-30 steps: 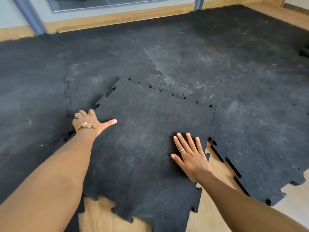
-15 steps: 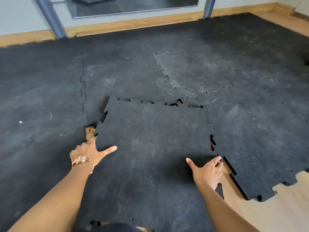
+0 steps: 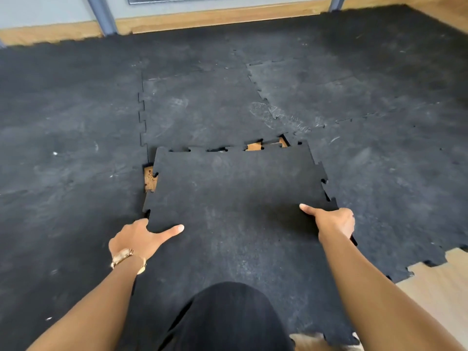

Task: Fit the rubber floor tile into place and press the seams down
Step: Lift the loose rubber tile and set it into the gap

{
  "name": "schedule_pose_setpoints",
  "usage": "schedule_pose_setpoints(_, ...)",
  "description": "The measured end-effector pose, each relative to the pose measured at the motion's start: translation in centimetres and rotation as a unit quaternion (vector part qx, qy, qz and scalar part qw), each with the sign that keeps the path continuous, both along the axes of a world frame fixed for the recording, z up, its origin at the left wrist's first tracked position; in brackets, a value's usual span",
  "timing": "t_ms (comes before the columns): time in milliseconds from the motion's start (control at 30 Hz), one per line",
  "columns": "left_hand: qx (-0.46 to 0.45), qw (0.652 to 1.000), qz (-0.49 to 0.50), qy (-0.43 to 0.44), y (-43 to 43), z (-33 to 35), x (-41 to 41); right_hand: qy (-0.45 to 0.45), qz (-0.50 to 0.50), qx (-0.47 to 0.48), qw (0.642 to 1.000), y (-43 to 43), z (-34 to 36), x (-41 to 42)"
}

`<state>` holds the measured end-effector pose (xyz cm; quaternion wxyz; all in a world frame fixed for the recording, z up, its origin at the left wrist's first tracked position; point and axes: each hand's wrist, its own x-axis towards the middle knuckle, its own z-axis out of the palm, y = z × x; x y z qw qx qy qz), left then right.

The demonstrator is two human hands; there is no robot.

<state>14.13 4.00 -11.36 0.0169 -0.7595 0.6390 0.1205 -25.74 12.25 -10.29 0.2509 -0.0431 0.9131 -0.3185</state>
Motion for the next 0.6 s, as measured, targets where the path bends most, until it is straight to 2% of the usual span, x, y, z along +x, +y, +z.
schedule_pose_setpoints(233,-0.014,0.995,0.078,0.055,2.4,-0.4,-1.6,0.134,0.089,-0.031,0.987,-3.4,3.5,-1.1)
schedule_pose_setpoints(400,0.017,0.994,0.098,0.032,3.8,-0.3,-0.1,0.089,0.145,-0.005,0.985,-5.0,1.7,-0.5)
schedule_pose_setpoints(500,0.045,0.998,0.036,-0.03,3.3,0.3,1.2,0.034,0.128,0.042,0.99,-4.1,-0.9,0.0)
schedule_pose_setpoints(600,0.064,0.994,-0.034,-0.082,2.2,1.0,1.4,0.02,0.139,0.052,0.989,-3.9,-1.5,-0.5)
